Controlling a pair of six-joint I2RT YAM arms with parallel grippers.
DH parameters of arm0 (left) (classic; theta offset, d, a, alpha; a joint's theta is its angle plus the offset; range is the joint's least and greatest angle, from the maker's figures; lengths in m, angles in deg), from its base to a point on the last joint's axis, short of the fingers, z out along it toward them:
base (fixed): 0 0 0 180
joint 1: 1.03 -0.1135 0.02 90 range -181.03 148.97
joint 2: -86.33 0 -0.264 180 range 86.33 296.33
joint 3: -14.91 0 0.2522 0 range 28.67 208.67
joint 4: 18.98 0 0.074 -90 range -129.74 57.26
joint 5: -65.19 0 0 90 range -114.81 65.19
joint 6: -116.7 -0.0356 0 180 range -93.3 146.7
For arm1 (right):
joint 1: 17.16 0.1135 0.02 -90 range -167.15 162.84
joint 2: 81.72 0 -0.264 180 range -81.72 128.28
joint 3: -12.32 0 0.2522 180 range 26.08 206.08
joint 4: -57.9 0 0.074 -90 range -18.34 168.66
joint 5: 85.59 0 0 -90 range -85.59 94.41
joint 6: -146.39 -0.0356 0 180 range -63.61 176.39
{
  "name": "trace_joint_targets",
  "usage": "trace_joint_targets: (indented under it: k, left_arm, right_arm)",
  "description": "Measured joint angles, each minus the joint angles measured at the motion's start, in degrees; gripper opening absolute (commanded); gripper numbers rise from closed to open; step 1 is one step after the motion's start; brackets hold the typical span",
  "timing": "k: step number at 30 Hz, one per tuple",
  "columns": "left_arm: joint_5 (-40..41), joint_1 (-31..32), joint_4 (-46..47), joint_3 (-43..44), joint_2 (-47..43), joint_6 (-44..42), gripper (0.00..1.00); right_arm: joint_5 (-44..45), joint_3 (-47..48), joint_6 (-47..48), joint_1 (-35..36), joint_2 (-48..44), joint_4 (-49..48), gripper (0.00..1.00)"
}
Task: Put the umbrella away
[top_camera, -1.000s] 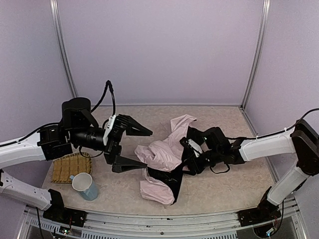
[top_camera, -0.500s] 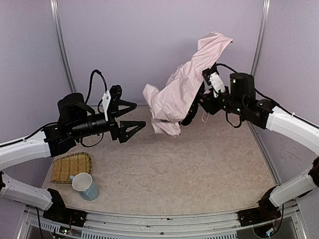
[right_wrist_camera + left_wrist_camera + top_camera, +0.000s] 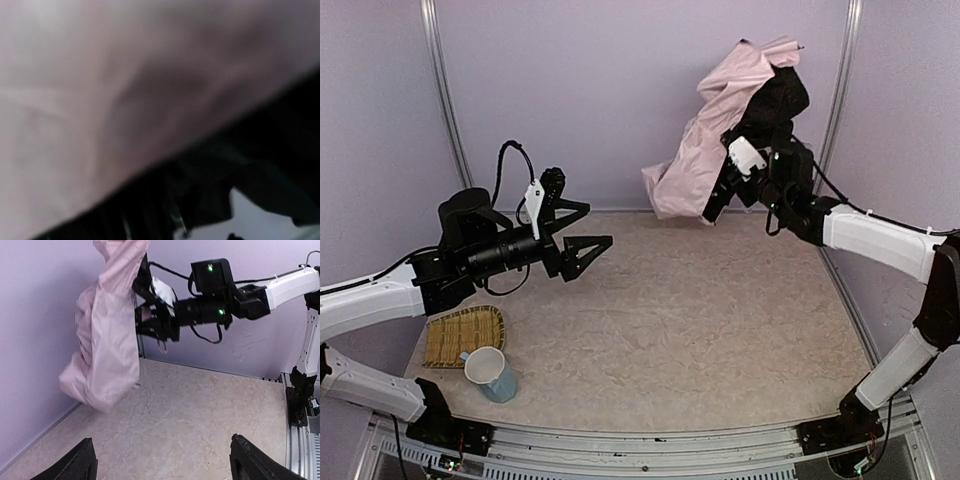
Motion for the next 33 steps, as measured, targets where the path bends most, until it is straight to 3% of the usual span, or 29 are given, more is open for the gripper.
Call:
trace_joint_targets:
  k: [4, 10, 18, 25, 33]
  left_arm:
    - [2.05, -0.09, 0.76, -1.55, 2.45, -0.55, 0.9]
    - [7.08, 2.01, -3.32, -0.87, 12.96, -3.06, 0.93]
    - [8.46, 8.13, -8.13, -0.33, 16.74, -6.51, 0.93]
    - [13.25, 2.6, -8.74, 5.31, 21.27, -3.41, 0.85]
    - [14.71, -1.05, -12.61, 20.22, 37.05, -0.74, 0.86]
  right_arm:
    - [-2.43, -17.68, 4.72, 10.64, -0.02, -3.72, 0.0]
    - [-12.11, -32.02, -1.51, 24.92, 1.73, -3.32, 0.0]
    - [-18.51, -36.28, -14.4, 29.97, 6.38, -6.21, 0.0]
    - [-22.64, -38.4, -17.66, 30.27, 3.04, -5.09, 0.0]
    - [-19.39, -38.27, -15.41, 33.66, -4.15, 0.0, 0.0]
